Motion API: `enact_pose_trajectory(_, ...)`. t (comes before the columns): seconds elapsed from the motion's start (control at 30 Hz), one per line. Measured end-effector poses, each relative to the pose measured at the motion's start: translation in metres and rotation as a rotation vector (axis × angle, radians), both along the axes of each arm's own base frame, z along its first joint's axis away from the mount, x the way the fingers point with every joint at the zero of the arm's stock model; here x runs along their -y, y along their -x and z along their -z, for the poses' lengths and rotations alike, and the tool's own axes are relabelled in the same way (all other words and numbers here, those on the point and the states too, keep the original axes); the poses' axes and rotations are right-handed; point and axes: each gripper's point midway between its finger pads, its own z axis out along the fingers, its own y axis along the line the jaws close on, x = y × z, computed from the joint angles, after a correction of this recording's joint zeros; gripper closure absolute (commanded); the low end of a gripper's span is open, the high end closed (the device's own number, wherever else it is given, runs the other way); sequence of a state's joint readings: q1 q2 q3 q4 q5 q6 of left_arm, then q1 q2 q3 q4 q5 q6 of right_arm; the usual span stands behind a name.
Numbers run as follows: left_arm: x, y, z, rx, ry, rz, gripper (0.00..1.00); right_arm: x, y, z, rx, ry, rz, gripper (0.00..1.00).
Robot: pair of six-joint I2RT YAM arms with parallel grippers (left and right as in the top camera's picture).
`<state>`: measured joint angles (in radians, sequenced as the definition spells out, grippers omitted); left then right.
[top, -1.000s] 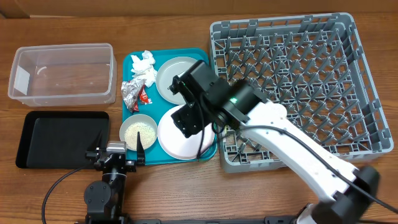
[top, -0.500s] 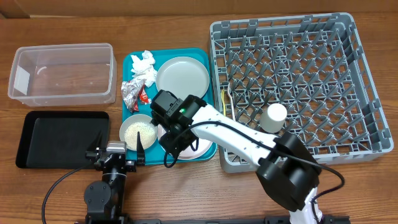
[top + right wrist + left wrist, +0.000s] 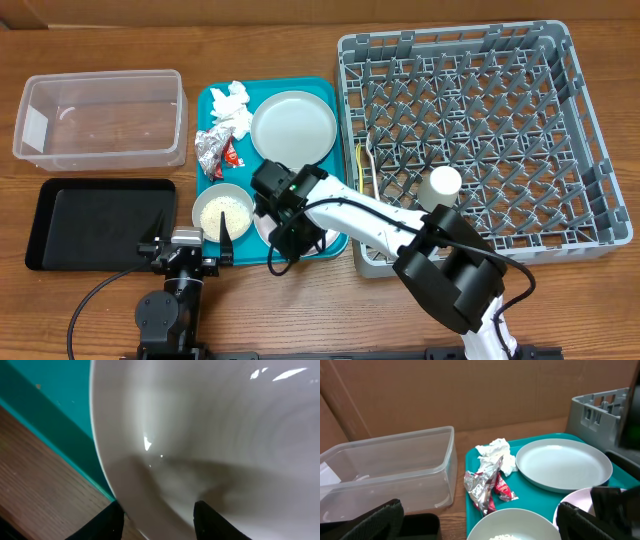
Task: Sort waste into correct bins and load items into the dishwasher rack
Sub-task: 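Move the right gripper to the edge of the white plate, then pinch the white plate rim with the right gripper and lift it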
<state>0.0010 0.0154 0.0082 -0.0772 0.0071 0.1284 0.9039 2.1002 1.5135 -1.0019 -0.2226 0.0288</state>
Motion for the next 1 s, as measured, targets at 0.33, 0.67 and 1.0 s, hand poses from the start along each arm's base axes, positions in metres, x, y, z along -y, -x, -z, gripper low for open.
enact_pose_trajectory(0.33,0.0001,0.0000,-0.0001,0.000,0.000,0.000,0.00,-0.0025,-0.0025,0.0026,0.018,-0.009,-0.006,0.78)
enact_pose_trajectory(0.67,0.0001,0.0000,-0.0001,0.000,0.000,0.000,0.00,-0.0082,-0.0057,-0.0020,0.059,-0.021,-0.047,0.96)
enact_pose_trajectory(1.0,0.0001,0.0000,-0.0001,0.000,0.000,0.000,0.00,-0.0011,0.0000,-0.0027,0.032,0.010,-0.041,0.90)
